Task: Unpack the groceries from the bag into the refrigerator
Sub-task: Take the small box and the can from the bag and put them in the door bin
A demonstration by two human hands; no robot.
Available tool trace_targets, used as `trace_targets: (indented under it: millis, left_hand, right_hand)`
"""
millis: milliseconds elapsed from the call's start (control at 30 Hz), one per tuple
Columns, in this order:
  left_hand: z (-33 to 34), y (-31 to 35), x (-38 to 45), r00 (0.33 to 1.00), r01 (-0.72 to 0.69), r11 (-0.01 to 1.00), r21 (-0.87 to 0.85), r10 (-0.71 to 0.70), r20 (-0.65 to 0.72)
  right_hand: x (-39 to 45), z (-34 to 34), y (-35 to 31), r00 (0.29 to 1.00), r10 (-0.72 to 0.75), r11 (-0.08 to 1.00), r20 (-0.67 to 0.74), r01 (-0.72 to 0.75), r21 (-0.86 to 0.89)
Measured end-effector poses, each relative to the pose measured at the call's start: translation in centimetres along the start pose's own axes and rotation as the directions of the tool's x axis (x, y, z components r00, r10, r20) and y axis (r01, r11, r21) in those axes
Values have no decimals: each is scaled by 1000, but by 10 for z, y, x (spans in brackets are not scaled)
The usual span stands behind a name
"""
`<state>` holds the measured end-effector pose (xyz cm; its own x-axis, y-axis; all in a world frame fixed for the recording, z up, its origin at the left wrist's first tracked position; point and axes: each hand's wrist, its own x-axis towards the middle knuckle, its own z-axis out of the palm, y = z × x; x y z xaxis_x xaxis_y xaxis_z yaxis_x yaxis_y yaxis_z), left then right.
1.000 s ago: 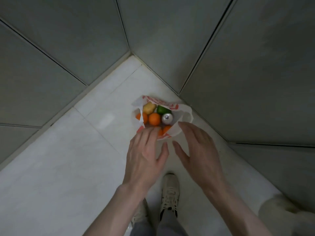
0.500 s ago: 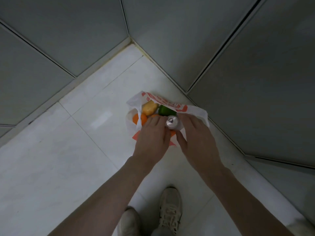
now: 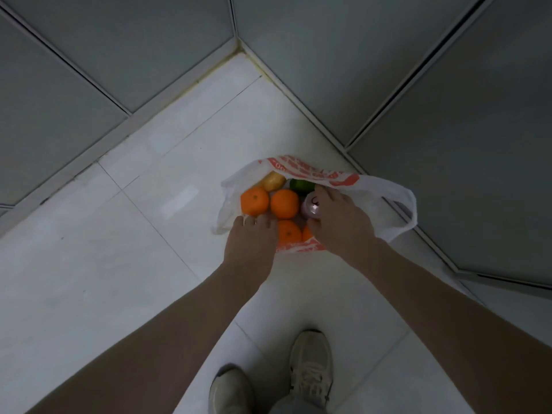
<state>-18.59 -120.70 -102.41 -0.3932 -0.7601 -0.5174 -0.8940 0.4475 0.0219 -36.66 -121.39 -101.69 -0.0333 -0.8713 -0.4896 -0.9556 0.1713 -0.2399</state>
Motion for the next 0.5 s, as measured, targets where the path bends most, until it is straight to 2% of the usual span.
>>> trace_targets:
  millis: [133, 367, 500]
  left_hand:
    - [-3, -3, -4, 993, 93, 995, 45, -96, 63]
    - [-4, 0, 16, 984, 180, 973, -143, -176, 37]
    - [2, 7, 36, 973, 228, 951, -207, -217, 76]
  right_hand:
    - [5, 0, 3, 995, 101, 981, -24, -103, -166]
    - [17, 11, -1, 999, -24, 961, -34, 13, -275]
    - [32, 19, -1, 999, 22, 943, -31, -31, -332]
